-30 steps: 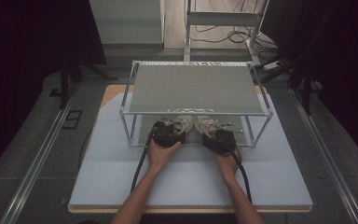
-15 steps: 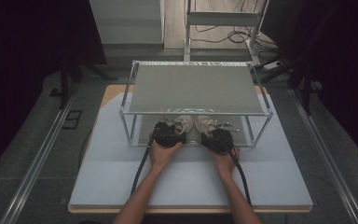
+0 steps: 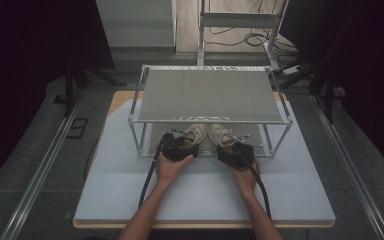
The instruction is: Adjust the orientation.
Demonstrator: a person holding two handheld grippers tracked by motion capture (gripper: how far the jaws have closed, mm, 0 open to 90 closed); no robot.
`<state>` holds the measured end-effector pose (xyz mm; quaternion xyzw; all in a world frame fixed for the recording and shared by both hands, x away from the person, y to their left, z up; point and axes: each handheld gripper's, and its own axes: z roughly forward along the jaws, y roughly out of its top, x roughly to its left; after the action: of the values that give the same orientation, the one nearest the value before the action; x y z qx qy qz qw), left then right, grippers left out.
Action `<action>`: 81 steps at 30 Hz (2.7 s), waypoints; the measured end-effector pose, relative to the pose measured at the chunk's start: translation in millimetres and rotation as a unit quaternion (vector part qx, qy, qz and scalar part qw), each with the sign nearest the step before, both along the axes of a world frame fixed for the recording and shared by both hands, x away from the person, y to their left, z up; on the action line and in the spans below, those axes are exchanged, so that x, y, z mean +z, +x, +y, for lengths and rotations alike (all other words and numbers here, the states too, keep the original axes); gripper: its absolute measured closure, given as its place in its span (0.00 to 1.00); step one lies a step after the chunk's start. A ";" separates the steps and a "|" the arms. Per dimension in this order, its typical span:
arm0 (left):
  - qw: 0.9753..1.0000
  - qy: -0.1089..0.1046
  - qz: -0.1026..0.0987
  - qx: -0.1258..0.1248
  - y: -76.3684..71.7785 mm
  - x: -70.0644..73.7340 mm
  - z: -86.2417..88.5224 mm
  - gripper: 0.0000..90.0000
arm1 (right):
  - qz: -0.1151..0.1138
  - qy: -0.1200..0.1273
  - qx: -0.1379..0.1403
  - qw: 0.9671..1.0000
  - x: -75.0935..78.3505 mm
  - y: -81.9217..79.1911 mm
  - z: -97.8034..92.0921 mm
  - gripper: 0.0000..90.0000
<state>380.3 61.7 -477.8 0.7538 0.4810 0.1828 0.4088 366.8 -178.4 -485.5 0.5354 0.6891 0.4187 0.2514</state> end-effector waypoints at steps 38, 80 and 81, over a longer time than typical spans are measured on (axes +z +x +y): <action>0.998 -0.013 -0.004 0.059 -17.4 -13.9 34.3 0.93 | 0.001 -0.012 -0.002 1.000 -2.7 -15.7 -41.7 0.93; 0.999 -0.050 -0.002 -0.005 -33.8 -7.0 14.2 0.60 | -0.008 0.026 0.056 0.998 -2.7 -31.3 -21.2 0.76; 0.999 -0.052 0.000 -0.009 -35.7 -6.5 14.4 0.58 | -0.008 0.025 0.060 0.998 -2.5 -32.4 -21.2 0.74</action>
<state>344.6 76.0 -484.3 0.7358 0.4827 0.1541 0.4493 334.4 -199.5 -488.0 0.4964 0.7069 0.4544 0.2175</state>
